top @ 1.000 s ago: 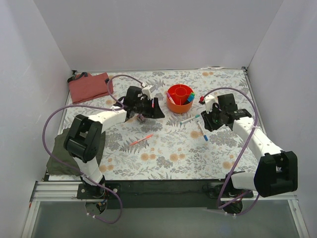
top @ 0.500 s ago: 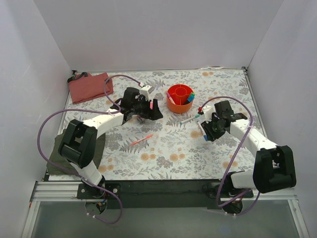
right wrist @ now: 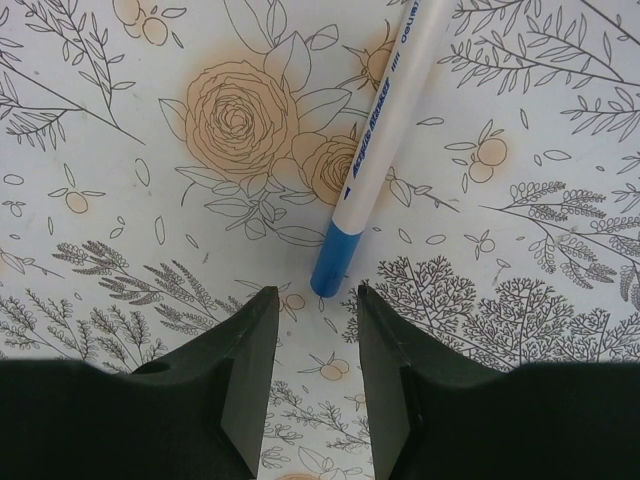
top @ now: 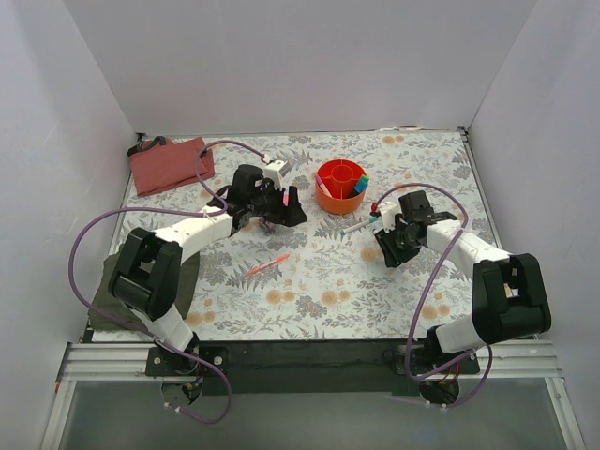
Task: Sort the stationery into containers
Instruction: Pick up the pen from the center of the board.
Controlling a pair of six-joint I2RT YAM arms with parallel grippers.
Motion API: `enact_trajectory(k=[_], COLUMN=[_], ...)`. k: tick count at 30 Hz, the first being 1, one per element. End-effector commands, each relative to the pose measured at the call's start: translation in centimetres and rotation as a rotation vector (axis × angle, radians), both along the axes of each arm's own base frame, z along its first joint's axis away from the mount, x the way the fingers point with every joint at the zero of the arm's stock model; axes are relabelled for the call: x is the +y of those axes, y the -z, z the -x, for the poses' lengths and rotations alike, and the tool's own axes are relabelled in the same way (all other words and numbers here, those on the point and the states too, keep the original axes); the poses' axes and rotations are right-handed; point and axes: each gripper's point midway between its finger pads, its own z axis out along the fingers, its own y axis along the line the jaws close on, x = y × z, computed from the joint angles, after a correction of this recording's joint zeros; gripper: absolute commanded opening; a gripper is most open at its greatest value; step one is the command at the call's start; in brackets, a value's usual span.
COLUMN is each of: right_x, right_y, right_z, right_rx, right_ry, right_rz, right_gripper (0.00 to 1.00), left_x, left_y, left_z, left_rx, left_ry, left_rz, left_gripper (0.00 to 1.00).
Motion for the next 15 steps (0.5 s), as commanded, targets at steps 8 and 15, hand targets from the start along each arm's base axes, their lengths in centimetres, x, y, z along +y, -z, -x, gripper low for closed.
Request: enact_trajectory(k=[8,15], right_x=[0.9,0.6], right_y=[0.8,1.4], right_z=[-0.8,-0.8], right_rx=[0.015,0.031], right_ry=[0.003,0.014], right_rz=[-0.019,-0.002], right_gripper=[0.46,0.29], left_x=[0.4,0.3], left_y=[-2.9,-3.4], left_z=[-0.3,-0.5], left_rx=[-0.099,-0.129], left_ry=[-0.008,-0.012], left_rz=[0.008,0.018], left_gripper=[0.65,0.66])
